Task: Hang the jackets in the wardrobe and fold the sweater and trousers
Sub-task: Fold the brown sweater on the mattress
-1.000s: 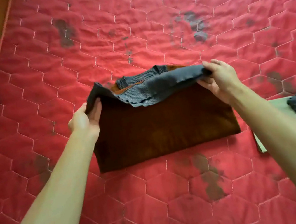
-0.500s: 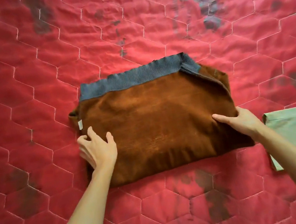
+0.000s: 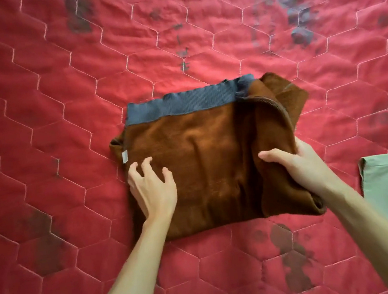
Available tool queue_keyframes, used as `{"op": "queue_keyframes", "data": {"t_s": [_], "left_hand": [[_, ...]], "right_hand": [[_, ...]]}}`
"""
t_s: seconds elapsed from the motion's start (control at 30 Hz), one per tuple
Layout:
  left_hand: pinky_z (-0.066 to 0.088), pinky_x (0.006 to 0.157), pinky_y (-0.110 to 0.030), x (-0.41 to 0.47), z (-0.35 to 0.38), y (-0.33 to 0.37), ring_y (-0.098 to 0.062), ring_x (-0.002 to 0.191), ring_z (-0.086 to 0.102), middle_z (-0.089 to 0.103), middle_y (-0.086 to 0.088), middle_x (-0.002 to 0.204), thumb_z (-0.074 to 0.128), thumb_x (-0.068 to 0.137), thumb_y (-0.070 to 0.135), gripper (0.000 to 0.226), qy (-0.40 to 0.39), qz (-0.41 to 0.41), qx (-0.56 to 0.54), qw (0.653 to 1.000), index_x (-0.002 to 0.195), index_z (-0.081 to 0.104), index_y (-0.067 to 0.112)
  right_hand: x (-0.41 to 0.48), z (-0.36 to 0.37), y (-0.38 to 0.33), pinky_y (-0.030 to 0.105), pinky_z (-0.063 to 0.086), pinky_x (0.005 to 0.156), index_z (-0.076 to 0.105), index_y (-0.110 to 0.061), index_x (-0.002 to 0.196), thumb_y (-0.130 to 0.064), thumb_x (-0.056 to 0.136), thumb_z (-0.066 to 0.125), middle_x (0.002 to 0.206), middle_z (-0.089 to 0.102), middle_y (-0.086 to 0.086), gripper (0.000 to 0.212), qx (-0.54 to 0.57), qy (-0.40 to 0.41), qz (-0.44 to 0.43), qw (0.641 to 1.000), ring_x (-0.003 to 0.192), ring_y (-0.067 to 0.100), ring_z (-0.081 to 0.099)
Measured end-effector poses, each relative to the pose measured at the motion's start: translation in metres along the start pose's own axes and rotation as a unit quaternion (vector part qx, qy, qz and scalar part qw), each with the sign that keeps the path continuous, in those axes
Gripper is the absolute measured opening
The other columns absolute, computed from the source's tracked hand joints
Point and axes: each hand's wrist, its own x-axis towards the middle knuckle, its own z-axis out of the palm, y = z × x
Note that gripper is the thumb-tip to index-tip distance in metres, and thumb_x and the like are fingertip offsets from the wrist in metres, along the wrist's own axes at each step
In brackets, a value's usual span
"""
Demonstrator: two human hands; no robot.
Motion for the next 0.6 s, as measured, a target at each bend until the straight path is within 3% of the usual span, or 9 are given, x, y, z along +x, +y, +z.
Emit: {"op": "queue_keyframes", "data": {"t_s": [0.13, 0.2, 0.27, 0.33, 0.43, 0.53, 0.6], "left_hand": [[0.047, 0.091, -0.049, 0.011, -0.019, -0.014, -0.039, 0.114, 0.052, 0.048, -0.021, 0.126, 0.069, 0.09, 0.03, 0.057, 0.004, -0.12, 0.022, 0.992, 0.135, 0.043, 0.009], [0.047, 0.088, -0.05, 0.007, -0.026, -0.025, -0.041, 0.112, 0.053, 0.05, -0.021, 0.122, 0.072, 0.087, 0.037, 0.057, -0.02, -0.127, 0.056, 0.99, 0.129, 0.044, 0.01], [0.047, 0.087, -0.049, -0.003, -0.031, -0.039, -0.041, 0.111, 0.054, 0.052, -0.021, 0.119, 0.073, 0.085, 0.041, 0.055, -0.044, -0.127, 0.062, 0.989, 0.123, 0.047, 0.011], [0.046, 0.082, -0.046, -0.013, -0.034, -0.05, -0.042, 0.107, 0.057, 0.054, -0.021, 0.116, 0.073, 0.086, 0.04, 0.05, -0.062, -0.136, 0.042, 0.988, 0.118, 0.048, 0.011], [0.039, 0.073, -0.04, -0.024, -0.035, -0.059, -0.042, 0.1, 0.06, 0.056, -0.018, 0.111, 0.071, 0.088, 0.036, 0.045, -0.059, -0.156, -0.015, 0.986, 0.115, 0.047, 0.009], [0.039, 0.076, -0.041, -0.036, -0.035, -0.062, -0.043, 0.101, 0.058, 0.055, -0.008, 0.094, 0.066, 0.092, 0.037, 0.043, -0.062, -0.156, -0.072, 0.983, 0.117, 0.045, 0.008], [0.041, 0.084, -0.045, -0.043, -0.038, -0.064, -0.044, 0.106, 0.057, 0.058, -0.013, 0.095, 0.063, 0.094, 0.039, 0.046, -0.068, -0.155, -0.089, 0.981, 0.12, 0.044, 0.007]], "right_hand": [[-0.003, 0.004, -0.012, 0.012, 0.05, 0.063, 0.066, -0.024, 0.101, -0.017, 0.085, 0.074, 0.09, 0.071, -0.013, 0.019, -0.033, 0.055, -0.008, 0.998, 0.072, -0.006, 0.067], [0.001, -0.008, -0.007, 0.026, 0.05, 0.079, 0.059, -0.021, 0.117, -0.025, 0.084, 0.076, 0.102, 0.068, -0.007, 0.037, -0.12, 0.142, 0.013, 0.982, 0.091, 0.008, 0.067], [0.008, -0.023, 0.009, 0.039, 0.045, 0.091, 0.05, -0.013, 0.125, -0.034, 0.083, 0.076, 0.113, 0.064, 0.01, 0.053, -0.21, 0.229, 0.074, 0.948, 0.109, 0.029, 0.061], [0.009, -0.039, 0.034, 0.045, 0.044, 0.092, 0.051, -0.007, 0.117, -0.039, 0.084, 0.075, 0.115, 0.064, 0.021, 0.052, -0.247, 0.275, 0.12, 0.921, 0.112, 0.04, 0.059], [0.012, -0.058, 0.073, 0.044, 0.045, 0.083, 0.062, 0.002, 0.104, -0.039, 0.088, 0.071, 0.103, 0.068, 0.028, 0.045, -0.301, 0.258, 0.128, 0.909, 0.102, 0.043, 0.062], [0.017, -0.065, 0.092, 0.041, 0.043, 0.077, 0.064, -0.003, 0.09, -0.044, 0.092, 0.064, 0.088, 0.067, 0.02, 0.041, -0.265, 0.255, 0.109, 0.924, 0.09, 0.036, 0.062], [0.019, -0.066, 0.104, 0.042, 0.045, 0.081, 0.061, -0.008, 0.086, -0.044, 0.096, 0.058, 0.085, 0.064, 0.012, 0.038, -0.222, 0.247, 0.104, 0.938, 0.086, 0.028, 0.059]]}}
